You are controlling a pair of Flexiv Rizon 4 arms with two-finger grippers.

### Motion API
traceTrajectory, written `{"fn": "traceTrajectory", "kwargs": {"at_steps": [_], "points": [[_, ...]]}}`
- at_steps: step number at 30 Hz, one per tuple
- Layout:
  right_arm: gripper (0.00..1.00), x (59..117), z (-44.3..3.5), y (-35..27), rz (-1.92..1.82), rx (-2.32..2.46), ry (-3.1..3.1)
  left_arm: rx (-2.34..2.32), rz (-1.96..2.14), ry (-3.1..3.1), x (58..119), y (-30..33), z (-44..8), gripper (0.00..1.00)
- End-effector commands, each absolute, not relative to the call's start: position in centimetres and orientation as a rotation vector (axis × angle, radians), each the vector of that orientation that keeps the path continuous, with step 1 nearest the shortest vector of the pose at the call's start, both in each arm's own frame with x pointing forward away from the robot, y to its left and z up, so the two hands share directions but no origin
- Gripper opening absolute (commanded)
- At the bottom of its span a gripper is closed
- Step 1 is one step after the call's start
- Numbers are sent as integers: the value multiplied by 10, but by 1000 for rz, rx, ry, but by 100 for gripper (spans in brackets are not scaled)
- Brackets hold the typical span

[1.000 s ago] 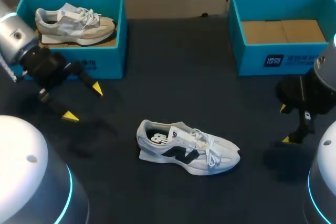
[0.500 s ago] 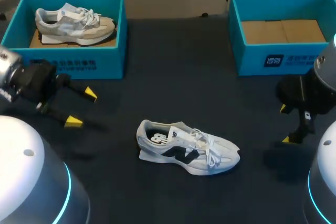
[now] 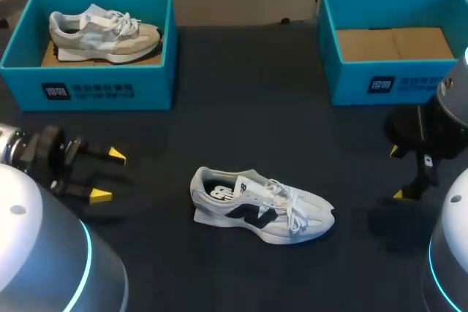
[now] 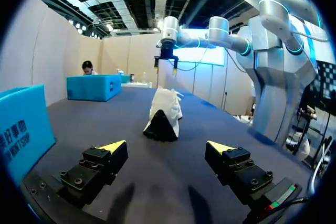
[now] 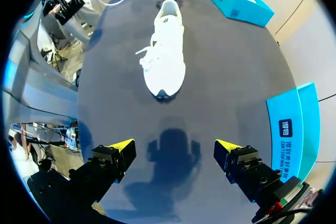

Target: Take the shoe out of the shoebox, open the shoe tongue, remove and reinsert the insole, then place the shoe into the shoebox

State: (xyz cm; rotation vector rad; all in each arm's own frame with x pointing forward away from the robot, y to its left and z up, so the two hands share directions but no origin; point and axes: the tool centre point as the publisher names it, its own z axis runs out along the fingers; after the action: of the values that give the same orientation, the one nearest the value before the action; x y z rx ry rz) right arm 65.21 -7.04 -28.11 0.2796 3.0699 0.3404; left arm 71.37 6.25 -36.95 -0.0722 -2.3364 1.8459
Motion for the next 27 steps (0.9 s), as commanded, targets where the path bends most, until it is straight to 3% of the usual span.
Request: {"fn": "traceTrajectory", "kwargs": {"at_steps": [1, 27], "points": [[100, 652, -282, -70, 338, 280, 3069, -62, 1861, -2347, 714, 60, -372, 100], [100, 652, -282, -70, 338, 280, 3069, -77, 1849, -2347, 722, 27, -383, 100]]}}
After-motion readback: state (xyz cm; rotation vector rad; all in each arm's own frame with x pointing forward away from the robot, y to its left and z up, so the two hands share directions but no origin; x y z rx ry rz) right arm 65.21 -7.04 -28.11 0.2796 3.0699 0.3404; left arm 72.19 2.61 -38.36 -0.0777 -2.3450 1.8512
